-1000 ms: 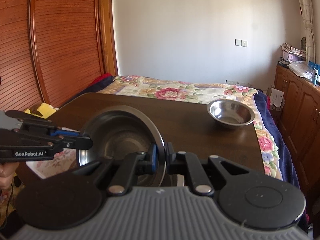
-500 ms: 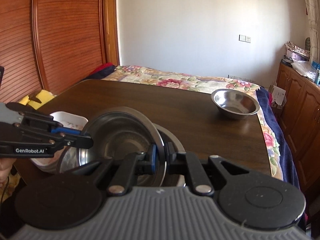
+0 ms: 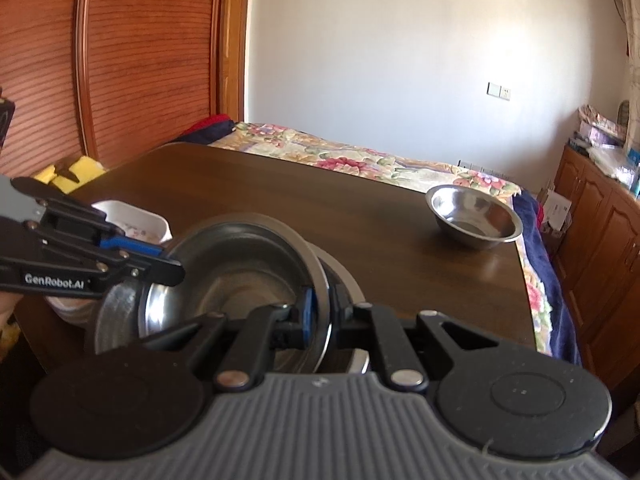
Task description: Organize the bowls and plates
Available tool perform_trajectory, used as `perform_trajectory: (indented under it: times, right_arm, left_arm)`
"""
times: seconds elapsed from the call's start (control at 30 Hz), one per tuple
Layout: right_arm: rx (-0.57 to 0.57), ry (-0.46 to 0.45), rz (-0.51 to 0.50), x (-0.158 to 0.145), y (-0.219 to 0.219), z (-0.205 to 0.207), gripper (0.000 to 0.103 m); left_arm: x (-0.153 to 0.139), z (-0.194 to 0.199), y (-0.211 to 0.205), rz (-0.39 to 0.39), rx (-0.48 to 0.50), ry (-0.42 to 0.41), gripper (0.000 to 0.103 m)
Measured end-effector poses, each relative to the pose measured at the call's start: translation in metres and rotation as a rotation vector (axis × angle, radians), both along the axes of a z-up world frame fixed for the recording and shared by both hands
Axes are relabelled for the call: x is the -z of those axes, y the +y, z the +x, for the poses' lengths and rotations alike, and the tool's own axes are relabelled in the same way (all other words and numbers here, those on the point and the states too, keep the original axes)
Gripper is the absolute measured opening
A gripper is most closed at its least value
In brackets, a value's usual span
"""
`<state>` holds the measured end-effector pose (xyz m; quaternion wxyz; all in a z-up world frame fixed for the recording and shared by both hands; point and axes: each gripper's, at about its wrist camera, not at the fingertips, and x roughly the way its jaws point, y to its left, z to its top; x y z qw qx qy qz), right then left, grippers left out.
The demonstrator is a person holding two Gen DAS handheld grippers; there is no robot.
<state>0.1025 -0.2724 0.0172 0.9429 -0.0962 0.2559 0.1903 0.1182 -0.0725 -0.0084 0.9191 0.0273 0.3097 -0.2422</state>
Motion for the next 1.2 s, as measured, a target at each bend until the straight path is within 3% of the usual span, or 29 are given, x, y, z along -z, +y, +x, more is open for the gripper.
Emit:
perform_trajectory:
  times: [0.27, 0.5, 0.9, 1.2]
  right_arm:
    - [-0.026, -0.016, -0.056, 0.003, 0.006, 0.002, 0.012]
    - [-0.047, -0.014, -0.079, 0.003, 0.008, 0.002, 0.012]
    - [-0.082, 0.008, -0.120, 0.006, 0.015, 0.006, 0.014]
    - [-0.072, -0.009, -0.089, 0.005, 0.012, 0.007, 0.014]
  left_arm:
    - [0.001, 0.000, 0.003, -0.027, -0.035, 0.000, 0.012]
    - [-0.003, -0.005, 0.002, -0.031, -0.047, -0.026, 0.018]
    - [-0.007, -0.002, 0.006, -0.048, -0.060, -0.045, 0.018]
    - [-0.006, -0.004, 0.005, -0.046, -0.071, -0.050, 0.018]
